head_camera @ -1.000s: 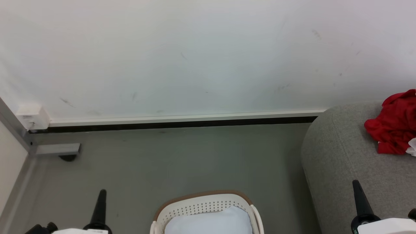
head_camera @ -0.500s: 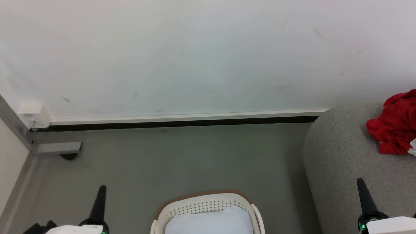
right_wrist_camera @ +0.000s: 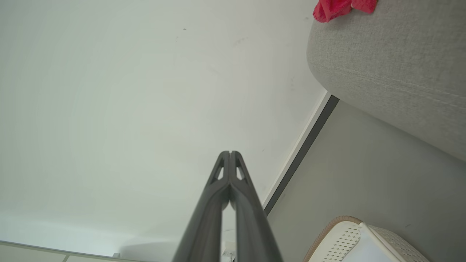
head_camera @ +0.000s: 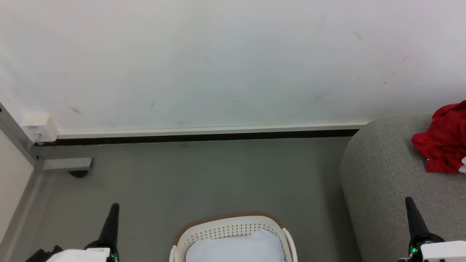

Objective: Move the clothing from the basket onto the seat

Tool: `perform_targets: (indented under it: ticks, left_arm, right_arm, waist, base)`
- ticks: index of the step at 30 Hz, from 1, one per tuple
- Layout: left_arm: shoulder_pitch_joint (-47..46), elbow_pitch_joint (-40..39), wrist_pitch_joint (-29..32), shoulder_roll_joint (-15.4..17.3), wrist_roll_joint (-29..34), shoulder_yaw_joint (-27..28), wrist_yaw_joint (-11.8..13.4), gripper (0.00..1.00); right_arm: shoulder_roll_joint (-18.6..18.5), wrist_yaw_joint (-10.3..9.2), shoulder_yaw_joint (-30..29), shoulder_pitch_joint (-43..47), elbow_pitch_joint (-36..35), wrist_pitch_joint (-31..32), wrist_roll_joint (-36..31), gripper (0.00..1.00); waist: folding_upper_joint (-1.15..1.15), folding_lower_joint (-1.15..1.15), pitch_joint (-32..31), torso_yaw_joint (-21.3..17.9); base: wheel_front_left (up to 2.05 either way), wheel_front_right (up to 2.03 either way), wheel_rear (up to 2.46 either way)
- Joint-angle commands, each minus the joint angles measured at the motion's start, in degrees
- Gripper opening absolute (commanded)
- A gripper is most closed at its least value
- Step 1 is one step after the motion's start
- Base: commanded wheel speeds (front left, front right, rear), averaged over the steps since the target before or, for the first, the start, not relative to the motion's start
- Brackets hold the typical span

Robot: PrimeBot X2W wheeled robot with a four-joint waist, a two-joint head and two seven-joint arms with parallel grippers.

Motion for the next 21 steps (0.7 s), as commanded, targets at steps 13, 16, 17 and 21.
perform_targets:
  ticks: [13,16,17,21]
  left_arm:
    - [-1.49,-0.13,1.79,0.13,-6.3,0.77,-0.42,0.0]
    - [-1.56,-0.11,2.05,0.1,-7.2,0.85,-0.44,0.0]
    - [-1.55,-0.1,2.21,0.1,-7.53,0.88,-0.44,0.0]
    - [-1.76,-0.06,2.62,0.07,-9.19,0.96,-0.45,0.0]
  right_arm:
    - [0.18,-0.1,-1.91,-0.87,-0.74,1.83,5.44,0.0]
    - [0.27,-0.1,-2.29,-0.91,-0.81,2.06,6.63,0.0]
    - [0.28,-0.1,-2.4,-0.92,-0.84,2.24,7.02,0.0]
    - [0.39,-0.11,-2.84,-0.98,-0.91,2.63,8.1,0.0]
  waist:
    - [0.0,0.0,0.18,0.25]
    - [0.0,0.0,0.23,0.31]
    - [0.0,0.0,0.24,0.33]
    - [0.0,0.0,0.3,0.4]
  base:
    - [0.0,0.0,0.0]
    - [0.0,0.0,0.0]
    - [0.0,0.0,0.0]
    - [0.0,0.0,0.0]
